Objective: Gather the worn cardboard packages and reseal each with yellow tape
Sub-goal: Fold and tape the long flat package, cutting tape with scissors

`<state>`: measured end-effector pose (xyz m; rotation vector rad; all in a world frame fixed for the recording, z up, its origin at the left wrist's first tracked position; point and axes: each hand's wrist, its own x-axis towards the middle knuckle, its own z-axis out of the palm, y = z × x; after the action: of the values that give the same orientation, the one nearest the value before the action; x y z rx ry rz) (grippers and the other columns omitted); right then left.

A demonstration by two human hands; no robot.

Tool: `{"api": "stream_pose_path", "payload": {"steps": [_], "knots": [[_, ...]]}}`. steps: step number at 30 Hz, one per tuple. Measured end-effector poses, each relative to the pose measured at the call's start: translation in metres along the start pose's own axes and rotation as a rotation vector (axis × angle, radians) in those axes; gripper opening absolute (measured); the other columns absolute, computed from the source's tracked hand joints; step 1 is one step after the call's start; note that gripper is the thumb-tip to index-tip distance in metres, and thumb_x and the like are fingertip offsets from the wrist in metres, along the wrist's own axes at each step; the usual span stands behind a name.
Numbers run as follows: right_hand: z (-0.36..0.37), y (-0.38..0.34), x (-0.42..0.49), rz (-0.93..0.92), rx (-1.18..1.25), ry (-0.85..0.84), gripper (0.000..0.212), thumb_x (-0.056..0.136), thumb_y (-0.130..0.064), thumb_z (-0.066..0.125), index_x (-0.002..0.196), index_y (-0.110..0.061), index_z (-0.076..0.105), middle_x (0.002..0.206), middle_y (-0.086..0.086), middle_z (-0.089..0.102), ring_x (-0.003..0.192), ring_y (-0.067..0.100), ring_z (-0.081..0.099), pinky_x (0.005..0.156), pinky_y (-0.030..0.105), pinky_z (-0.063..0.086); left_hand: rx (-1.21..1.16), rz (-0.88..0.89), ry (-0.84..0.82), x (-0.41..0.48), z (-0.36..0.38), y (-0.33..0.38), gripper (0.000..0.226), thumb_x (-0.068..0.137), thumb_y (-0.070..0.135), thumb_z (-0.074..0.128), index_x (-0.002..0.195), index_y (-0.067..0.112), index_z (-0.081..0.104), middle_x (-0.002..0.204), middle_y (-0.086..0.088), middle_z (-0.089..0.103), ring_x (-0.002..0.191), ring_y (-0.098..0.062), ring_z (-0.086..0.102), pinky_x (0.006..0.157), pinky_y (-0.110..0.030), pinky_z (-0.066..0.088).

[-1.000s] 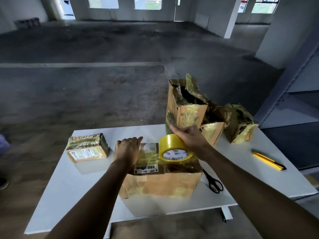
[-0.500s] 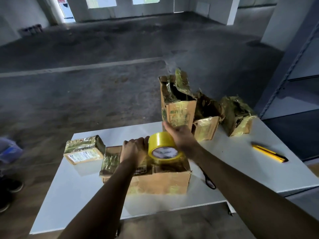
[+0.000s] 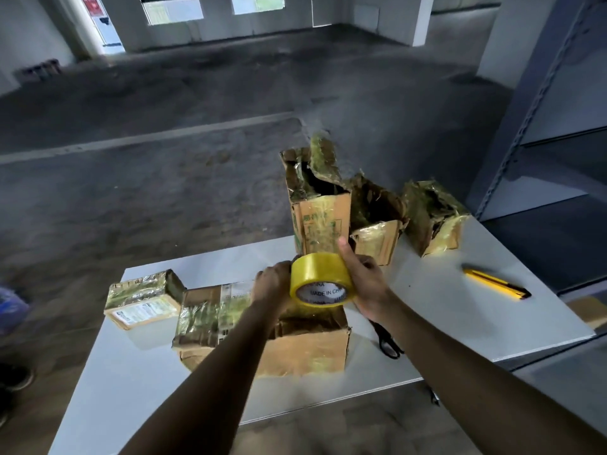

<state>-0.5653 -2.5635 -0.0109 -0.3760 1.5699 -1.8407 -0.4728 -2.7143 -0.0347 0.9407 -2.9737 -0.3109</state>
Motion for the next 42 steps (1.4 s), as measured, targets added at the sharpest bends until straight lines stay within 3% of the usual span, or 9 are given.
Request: {"api": "stream_pose_path", "payload": {"steps": [3, 7, 10, 15, 21, 29, 34, 39, 42], "knots": [[0.007, 0.007, 0.005, 0.056, 0.017, 0.016, 0.063, 0.079, -0.063, 0.062, 0.117, -0.012, 0.064, 0.114, 0.009, 0.071, 0.105, 0.026, 0.069, 0.093, 0.044, 0.057, 0.097, -0.024, -0.01, 0.0, 0.008, -0.002, 0.046, 0.085, 0.037, 0.036, 0.112, 0.013, 0.064, 0.118, -0.012, 0.068, 0.115, -0.032, 0.06, 0.091, -0.032, 0.037], [-0.004, -0.023, 0.018, -0.003, -0.218, 0.012, 0.044, 0.088, -0.057, 0.063, 0.089, -0.013, 0.068, 0.083, 0.003, 0.072, 0.076, 0.016, 0.068, 0.064, 0.019, 0.053, 0.128, -0.006, 0.087, 0.005, 0.018, -0.006, 0.032, 0.1, 0.035, 0.043, 0.101, 0.012, 0.065, 0.104, -0.014, 0.072, 0.103, -0.035, 0.064, 0.088, -0.037, 0.038], [-0.033, -0.043, 0.022, -0.044, -0.284, 0.106, 0.048, 0.085, -0.057, 0.067, 0.063, -0.016, 0.053, 0.058, -0.001, 0.052, 0.055, 0.013, 0.051, 0.064, 0.027, 0.043, 0.18, 0.015, 0.122, 0.007, 0.02, -0.005, 0.065, 0.103, 0.052, 0.016, 0.105, 0.013, 0.068, 0.096, -0.011, 0.073, 0.093, -0.032, 0.067, 0.084, -0.038, 0.04], [-0.063, -0.035, 0.02, -0.021, -0.458, 0.053, 0.097, 0.051, -0.085, 0.073, 0.085, 0.006, 0.063, 0.079, 0.031, 0.059, 0.069, 0.023, 0.055, 0.074, 0.054, 0.054, 0.149, 0.01, 0.138, 0.005, 0.02, -0.004, 0.061, 0.105, 0.048, 0.021, 0.092, 0.012, 0.068, 0.088, -0.009, 0.071, 0.087, -0.03, 0.067, 0.085, -0.037, 0.038], [-0.096, -0.002, 0.027, 0.021, -0.674, 0.006, 0.068, 0.064, -0.06, 0.082, 0.047, -0.023, 0.029, 0.05, -0.002, 0.023, 0.046, 0.013, 0.022, 0.051, 0.028, 0.021, 0.093, -0.013, 0.175, 0.003, 0.019, 0.0, 0.064, 0.106, 0.046, 0.02, 0.08, 0.011, 0.067, 0.083, -0.011, 0.071, 0.085, -0.03, 0.066, 0.087, -0.038, 0.036], [-0.105, 0.065, 0.037, -0.039, -0.921, -0.055, 0.068, 0.078, -0.06, 0.074, 0.046, -0.016, 0.033, 0.047, -0.001, 0.022, 0.039, 0.009, 0.022, 0.048, 0.023, 0.023, 0.056, 0.005, 0.148, 0.006, 0.024, -0.006, 0.058, 0.103, 0.05, 0.016, 0.077, 0.019, 0.057, 0.08, -0.008, 0.068, 0.086, -0.031, 0.064, 0.083, -0.039, 0.034], [-0.091, 0.083, 0.043, 0.085, -0.768, -0.094, 0.066, 0.072, -0.07, 0.07, 0.05, -0.017, 0.037, 0.051, -0.001, 0.027, 0.052, 0.016, 0.031, 0.057, 0.029, 0.026, 0.169, 0.0, 0.045, 0.009, 0.02, -0.005, 0.054, 0.104, 0.051, 0.021, 0.116, 0.022, 0.063, 0.091, -0.001, 0.066, 0.094, -0.026, 0.061, 0.078, -0.036, 0.025], [-0.091, 0.088, 0.048, 0.123, -0.727, -0.063, 0.059, 0.078, -0.066, 0.069, 0.051, -0.02, 0.043, 0.049, -0.003, 0.036, 0.049, 0.014, 0.039, 0.053, 0.023, 0.033, -0.037, 0.019, -0.019, 0.002, 0.009, 0.031, 0.054, 0.096, 0.068, 0.025, 0.083, 0.024, 0.054, 0.079, 0.006, 0.058, 0.082, -0.017, 0.055, 0.08, -0.035, 0.03], [-0.094, 0.097, 0.046, 0.125, -0.654, -0.005, 0.059, 0.086, -0.067, 0.057, 0.061, -0.014, 0.056, 0.054, 0.0, 0.037, 0.051, 0.016, 0.039, 0.056, 0.028, 0.032, -0.088, 0.128, -0.174, -0.001, 0.01, 0.064, 0.041, 0.094, 0.063, 0.044, 0.107, 0.025, 0.052, 0.108, 0.003, 0.057, 0.101, -0.018, 0.051, 0.076, -0.03, 0.038]]}}
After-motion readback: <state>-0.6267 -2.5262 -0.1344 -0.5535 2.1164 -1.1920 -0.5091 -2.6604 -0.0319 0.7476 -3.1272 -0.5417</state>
